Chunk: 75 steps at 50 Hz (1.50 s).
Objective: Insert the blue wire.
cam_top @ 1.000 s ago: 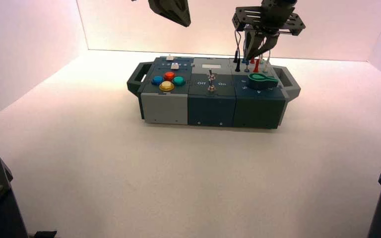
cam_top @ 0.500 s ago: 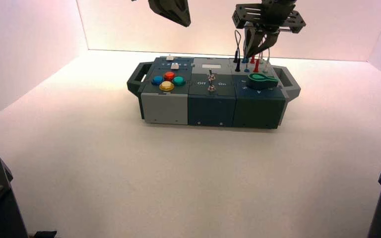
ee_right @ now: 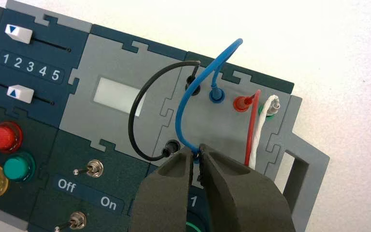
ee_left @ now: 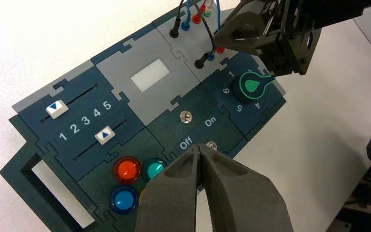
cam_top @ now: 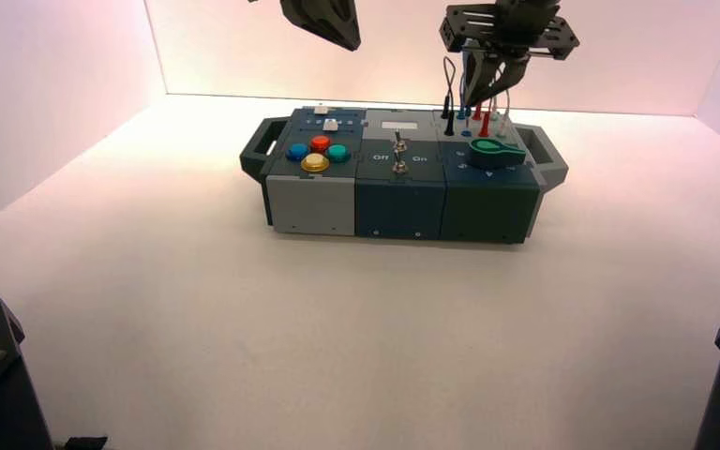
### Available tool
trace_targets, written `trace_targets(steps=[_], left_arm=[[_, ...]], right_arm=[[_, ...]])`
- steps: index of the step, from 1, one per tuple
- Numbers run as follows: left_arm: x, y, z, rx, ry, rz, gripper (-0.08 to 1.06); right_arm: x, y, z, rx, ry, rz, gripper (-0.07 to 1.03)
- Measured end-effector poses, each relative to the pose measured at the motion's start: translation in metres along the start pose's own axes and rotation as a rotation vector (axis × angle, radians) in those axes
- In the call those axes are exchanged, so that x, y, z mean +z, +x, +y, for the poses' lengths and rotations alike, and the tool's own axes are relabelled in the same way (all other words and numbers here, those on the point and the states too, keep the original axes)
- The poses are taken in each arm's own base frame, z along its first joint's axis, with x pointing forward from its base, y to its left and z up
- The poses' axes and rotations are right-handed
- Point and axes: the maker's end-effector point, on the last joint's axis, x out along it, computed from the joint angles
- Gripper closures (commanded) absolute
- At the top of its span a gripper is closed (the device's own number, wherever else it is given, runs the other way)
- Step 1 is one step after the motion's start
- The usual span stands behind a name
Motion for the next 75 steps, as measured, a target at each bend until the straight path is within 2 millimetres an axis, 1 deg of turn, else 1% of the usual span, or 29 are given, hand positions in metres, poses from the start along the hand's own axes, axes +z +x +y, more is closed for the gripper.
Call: trace_targets(steps=[5,19,38,75], left_arm=[[0.0002,0.0000,0.0002,0.001,0.000,-0.001,1.00],[0.0002,0.0000,0.0002,0.001,0.000,-0.001,1.00],[0.0005,-0.0005,0.0000,0.001,0.001,-0.003,1.00],[0.0005,-0.0005,0.0000,0.001,0.001,-0.003,1.00]], right_arm=[[-0.0018,0.0006,-0.0005,-0.002,-0.001,0.003,0.99],[0.0015,0.0006,-0.0006,-0.003,-0.005,-0.015,0.99],[-0.0041,0.0023,-0.0014,-0.004,-0.003,-0.005,0.99],[-0.0053,0.0051,-0.0019,-0.005,-0.003,-0.009,0.99]])
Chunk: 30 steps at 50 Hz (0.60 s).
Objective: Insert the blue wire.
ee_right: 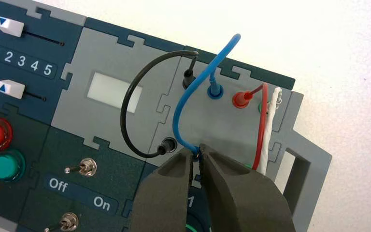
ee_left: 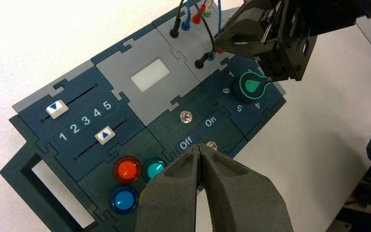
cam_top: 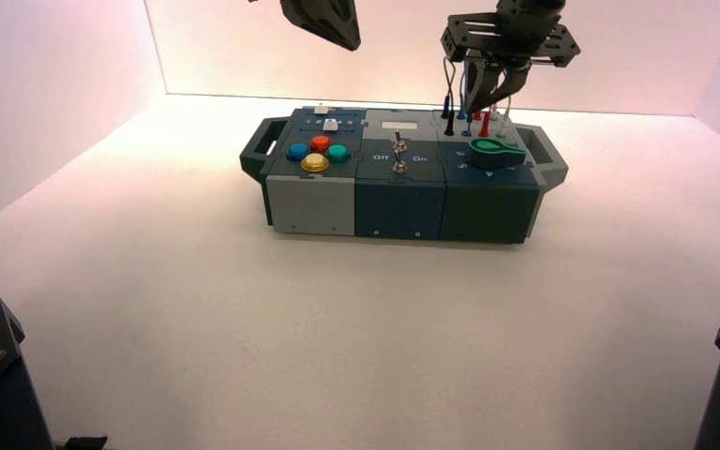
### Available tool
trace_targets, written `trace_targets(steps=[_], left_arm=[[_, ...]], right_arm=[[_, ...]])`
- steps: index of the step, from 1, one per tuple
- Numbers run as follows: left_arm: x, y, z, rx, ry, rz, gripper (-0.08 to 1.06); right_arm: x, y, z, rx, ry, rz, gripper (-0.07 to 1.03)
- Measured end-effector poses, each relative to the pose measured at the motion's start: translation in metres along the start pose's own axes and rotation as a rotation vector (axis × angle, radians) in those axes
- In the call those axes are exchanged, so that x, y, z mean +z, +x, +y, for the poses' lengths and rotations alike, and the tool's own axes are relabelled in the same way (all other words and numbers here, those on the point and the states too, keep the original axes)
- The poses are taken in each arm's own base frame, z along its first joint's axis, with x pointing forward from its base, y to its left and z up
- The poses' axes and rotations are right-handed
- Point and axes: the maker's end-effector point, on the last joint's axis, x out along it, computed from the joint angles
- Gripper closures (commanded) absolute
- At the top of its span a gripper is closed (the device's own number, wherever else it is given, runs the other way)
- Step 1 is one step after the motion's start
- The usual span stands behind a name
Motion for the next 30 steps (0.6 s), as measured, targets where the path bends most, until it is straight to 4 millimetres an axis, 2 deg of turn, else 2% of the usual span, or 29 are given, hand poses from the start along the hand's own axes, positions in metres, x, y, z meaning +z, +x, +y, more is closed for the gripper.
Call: trace_targets(steps=[30], left_arm=[[-0.0003,0.0005,0.0002,0.000,-0.001,0.001,1.00]], right_arm=[[0.0051,-0.0024,0.0010,0.002,-0.002,0.002,0.99]])
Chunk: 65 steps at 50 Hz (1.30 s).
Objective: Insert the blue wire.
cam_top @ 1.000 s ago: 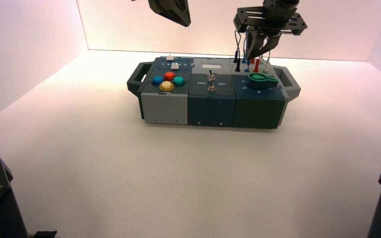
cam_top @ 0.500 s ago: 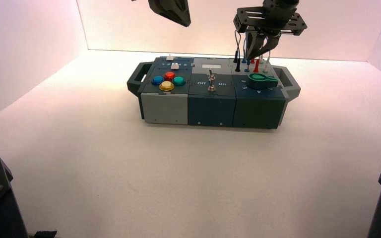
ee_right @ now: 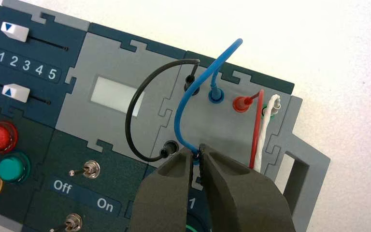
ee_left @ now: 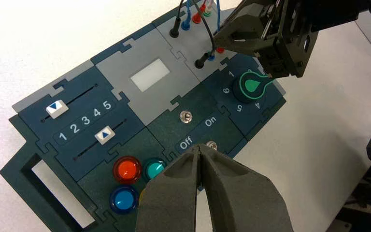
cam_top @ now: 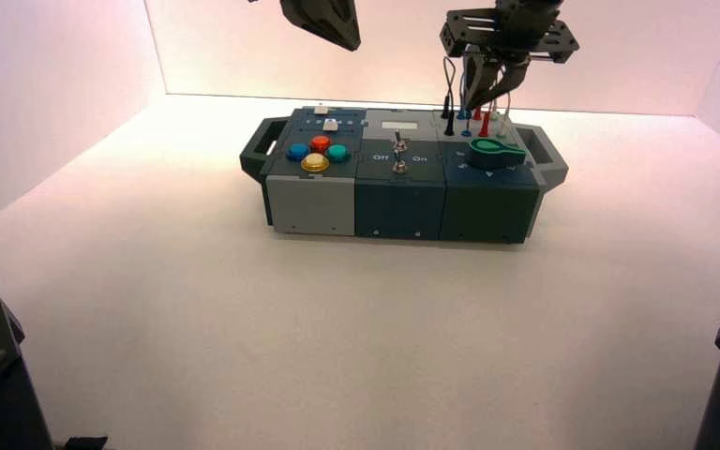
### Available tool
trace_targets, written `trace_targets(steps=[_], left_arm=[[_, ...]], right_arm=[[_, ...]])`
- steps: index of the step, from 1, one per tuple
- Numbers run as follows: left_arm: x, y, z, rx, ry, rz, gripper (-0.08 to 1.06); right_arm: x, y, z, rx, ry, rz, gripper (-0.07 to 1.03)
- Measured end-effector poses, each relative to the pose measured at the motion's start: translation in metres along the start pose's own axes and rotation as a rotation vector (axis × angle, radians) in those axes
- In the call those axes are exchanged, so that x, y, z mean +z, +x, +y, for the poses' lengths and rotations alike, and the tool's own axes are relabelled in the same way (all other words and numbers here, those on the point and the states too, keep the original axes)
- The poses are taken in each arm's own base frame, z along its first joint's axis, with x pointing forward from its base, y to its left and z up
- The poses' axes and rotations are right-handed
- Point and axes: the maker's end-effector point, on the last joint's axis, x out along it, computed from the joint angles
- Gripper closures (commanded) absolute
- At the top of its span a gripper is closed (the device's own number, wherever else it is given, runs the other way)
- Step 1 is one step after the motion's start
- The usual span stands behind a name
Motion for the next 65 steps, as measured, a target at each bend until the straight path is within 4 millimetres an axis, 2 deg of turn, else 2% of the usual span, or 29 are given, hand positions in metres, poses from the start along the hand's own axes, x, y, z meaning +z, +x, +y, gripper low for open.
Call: trace_targets(steps=[21,65], left_arm=[[0.000,-0.001,0.000,0.000,0.001,-0.001,1.00],[0.000,-0.001,0.000,0.000,0.001,-0.001,1.00]], right_arm=[[0.003,0.001,0.000,0.000,0.000,-0.017,0.99],[-0.010,0.009,-0.001,-0.003,0.000,0.008,0.99]])
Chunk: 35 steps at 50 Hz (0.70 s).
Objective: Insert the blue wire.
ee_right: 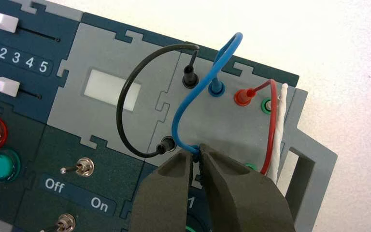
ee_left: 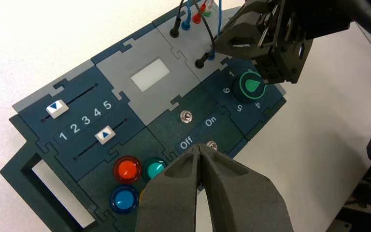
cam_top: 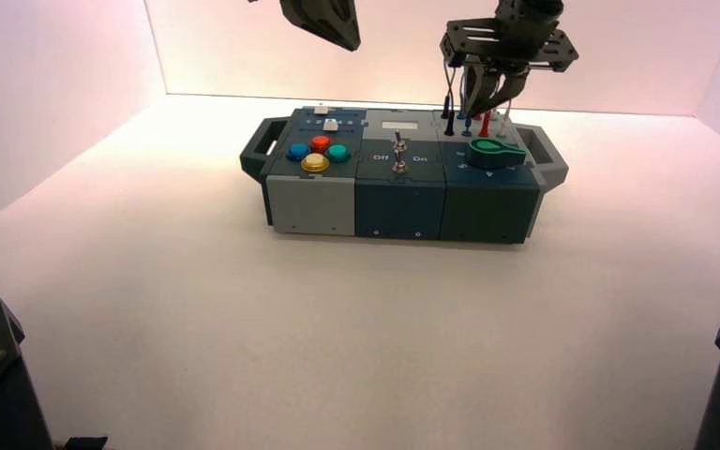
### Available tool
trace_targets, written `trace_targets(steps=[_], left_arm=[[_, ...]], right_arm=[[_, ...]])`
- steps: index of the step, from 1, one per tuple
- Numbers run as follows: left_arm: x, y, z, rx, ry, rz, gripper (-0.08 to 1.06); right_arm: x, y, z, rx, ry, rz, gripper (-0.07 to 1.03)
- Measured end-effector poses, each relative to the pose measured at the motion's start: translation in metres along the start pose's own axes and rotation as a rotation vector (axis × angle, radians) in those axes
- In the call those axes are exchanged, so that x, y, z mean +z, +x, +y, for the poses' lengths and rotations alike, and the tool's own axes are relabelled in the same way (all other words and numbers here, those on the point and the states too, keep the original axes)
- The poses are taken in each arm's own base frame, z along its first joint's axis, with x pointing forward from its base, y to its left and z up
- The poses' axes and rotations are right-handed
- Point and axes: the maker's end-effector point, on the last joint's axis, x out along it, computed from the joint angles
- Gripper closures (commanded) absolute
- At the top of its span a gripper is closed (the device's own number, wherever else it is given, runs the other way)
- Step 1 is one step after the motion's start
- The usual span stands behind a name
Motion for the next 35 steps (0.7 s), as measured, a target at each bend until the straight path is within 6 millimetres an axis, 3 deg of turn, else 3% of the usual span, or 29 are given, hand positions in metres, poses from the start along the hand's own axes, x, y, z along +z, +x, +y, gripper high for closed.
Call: trace_targets(steps=[35], left_arm=[[0.000,-0.002,-0.001,0.000,0.001,-0.003,1.00]], right_arm=[[-0.012,0.010,-0.001,-0.003,0.002,0.025,0.99]])
